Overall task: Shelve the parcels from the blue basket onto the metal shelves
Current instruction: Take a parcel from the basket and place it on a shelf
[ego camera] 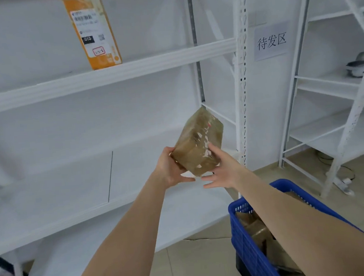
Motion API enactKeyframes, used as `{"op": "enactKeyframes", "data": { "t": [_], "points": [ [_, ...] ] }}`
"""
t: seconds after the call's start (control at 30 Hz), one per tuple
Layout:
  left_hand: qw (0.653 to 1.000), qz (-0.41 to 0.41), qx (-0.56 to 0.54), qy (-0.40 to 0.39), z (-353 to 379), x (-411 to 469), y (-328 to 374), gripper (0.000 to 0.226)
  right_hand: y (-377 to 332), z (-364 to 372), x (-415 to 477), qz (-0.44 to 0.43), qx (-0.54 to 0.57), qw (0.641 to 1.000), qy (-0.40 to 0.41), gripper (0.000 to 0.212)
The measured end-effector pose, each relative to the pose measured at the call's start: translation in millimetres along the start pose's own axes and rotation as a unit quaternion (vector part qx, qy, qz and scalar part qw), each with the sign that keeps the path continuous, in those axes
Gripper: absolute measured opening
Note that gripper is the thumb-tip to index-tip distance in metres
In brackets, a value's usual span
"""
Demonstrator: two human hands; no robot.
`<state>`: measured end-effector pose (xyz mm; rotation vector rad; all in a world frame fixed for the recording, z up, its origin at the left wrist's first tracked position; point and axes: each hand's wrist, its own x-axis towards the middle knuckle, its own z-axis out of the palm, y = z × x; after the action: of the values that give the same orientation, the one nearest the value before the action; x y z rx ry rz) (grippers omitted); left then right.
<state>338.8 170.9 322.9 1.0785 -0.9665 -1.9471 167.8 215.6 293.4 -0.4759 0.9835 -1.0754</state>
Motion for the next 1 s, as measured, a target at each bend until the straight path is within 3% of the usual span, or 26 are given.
{"op": "enactKeyframes", "data": {
  "t": [0.07, 0.17, 0.33, 0.47, 0.53, 0.6, 0.73, 0.9, 1.0],
  "points": [
    [0.998, 0.028, 0.025, 0.052, -7.8, -1.1, 5.2, 0.038, 3.5, 11.6, 1.4, -0.018, 0.038, 0.999, -0.019, 0.061],
    [0.992, 0.061, 0.076, 0.078, -15.7, -8.4, 15.5, 0.023, 8.5, 24.5, 5.0, -0.076, 0.057, 0.995, 0.017, 0.048],
    [0.966, 0.016, 0.256, 0.03, -24.9, -18.9, 20.0, 0.052, 17.7, 39.9, 7.9, -0.132, 0.017, 0.989, 0.059, 0.049],
    [0.975, 0.073, 0.208, 0.038, -32.3, -21.4, 21.0, 0.05, 15.3, 43.0, 5.5, -0.122, -0.033, 0.991, 0.051, 0.063],
    [0.975, 0.092, 0.201, 0.025, -41.4, -24.5, 25.8, 0.057, 2.0, 35.9, 3.3, -0.142, -0.009, 0.984, 0.103, 0.085],
    [0.972, 0.084, 0.218, 0.002, -49.8, -28.5, 29.0, 0.059, -13.5, 25.9, -1.5, -0.171, 0.024, 0.976, 0.132, 0.087],
    [0.968, 0.071, 0.241, 0.015, -51.9, -32.0, 27.9, 0.054, -25.5, 22.2, -12.6, -0.189, 0.032, 0.98, 0.059, 0.047],
    [0.961, 0.028, 0.24, 0.135, -41.6, -31.5, 22.3, 0.03, -19.8, 27.1, -9.1, -0.214, -0.017, 0.977, 0.003, 0.06],
    [0.969, -0.015, 0.189, 0.155, -33.6, -31.3, 22.6, 0.043, -17.1, 30.1, -9.7, -0.207, -0.078, 0.975, -0.032, 0.064]
  ]
}}
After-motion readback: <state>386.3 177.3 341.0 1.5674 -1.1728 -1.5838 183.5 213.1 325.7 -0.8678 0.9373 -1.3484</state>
